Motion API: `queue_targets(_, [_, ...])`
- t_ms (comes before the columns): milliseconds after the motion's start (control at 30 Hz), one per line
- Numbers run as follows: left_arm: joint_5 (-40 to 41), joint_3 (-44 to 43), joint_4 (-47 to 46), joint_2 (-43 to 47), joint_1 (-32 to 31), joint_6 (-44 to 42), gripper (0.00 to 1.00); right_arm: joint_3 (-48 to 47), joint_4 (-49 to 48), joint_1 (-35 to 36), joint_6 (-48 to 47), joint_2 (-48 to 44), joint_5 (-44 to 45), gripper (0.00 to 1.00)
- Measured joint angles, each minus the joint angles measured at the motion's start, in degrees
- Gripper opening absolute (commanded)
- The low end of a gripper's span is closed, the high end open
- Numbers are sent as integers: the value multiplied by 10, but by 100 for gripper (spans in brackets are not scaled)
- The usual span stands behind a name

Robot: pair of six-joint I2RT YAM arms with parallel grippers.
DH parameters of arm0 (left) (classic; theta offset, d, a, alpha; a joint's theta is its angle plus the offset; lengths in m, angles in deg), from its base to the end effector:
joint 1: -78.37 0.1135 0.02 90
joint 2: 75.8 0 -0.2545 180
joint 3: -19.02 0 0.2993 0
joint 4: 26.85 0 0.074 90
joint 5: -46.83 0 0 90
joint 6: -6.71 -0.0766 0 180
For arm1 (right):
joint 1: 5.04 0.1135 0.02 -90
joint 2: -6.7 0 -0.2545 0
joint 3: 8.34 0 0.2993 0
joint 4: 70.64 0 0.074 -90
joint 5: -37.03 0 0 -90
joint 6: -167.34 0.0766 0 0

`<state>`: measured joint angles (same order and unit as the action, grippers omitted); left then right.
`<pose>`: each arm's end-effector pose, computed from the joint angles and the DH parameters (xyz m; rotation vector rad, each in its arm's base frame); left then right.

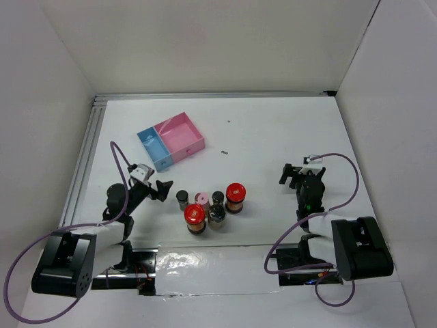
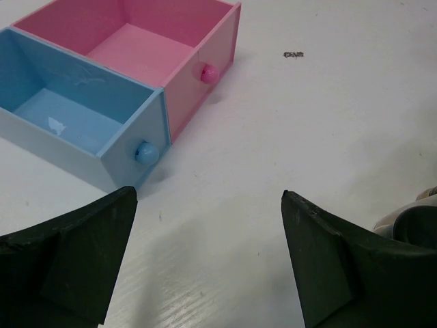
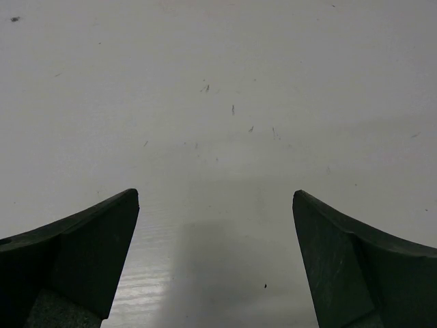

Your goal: Organize the condiment bottles

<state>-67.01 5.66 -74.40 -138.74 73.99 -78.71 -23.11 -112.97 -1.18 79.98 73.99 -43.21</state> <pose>0.2392 -0.0494 0.1072 0.3211 1.5899 -0.4543 0.2513 0.0039 0.0843 0.1058 1.7433 -0.0659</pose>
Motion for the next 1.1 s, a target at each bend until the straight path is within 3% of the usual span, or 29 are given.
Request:
queue_targets(100, [-3,0,0,0,0,-1,99,0,12,-3,5,-7,8,100])
queue_targets(267, [-11,-1,9,3,0,-5,99,-51,113,-23,28,-43,36,100])
queue_targets(400, [-30,-69,188,59,2,-27,99,-111,204,-31,37,-113,32,100])
queue_targets(600, [-42,-330,426,125,19,-88,99,-317,411,-49,80,-142,59,100])
queue_targets(633, [-58,-364,461,131,20,-104,99,-355,445,-52,80,-135,58,91])
queue_targets(667, [-80,-401,500,135,20,-123,99,-423,500,-56,75,-116,51,73])
queue_targets(700, [-101,-429,534,137,20,-137,99,-427,503,-56,74,-115,50,72])
queue_targets(733, [-131,-460,584,130,19,-162,99,-458,536,-57,64,-103,35,61])
queue_targets(800, [-203,-537,702,102,13,-220,99,-507,588,-56,40,-80,-8,56])
queue_targets(867, [-256,-612,811,56,-6,-277,99,-537,635,-51,22,-60,-52,74])
queue_targets(900, [-273,-640,860,34,-16,-307,99,-544,655,-46,17,-53,-67,96])
queue_targets(1000, [-275,-661,972,-27,-35,-384,80,-545,712,-12,0,-48,-96,100])
queue_targets(1100, [-249,-635,1037,-54,-48,-449,94,-543,738,26,-3,-52,-111,100])
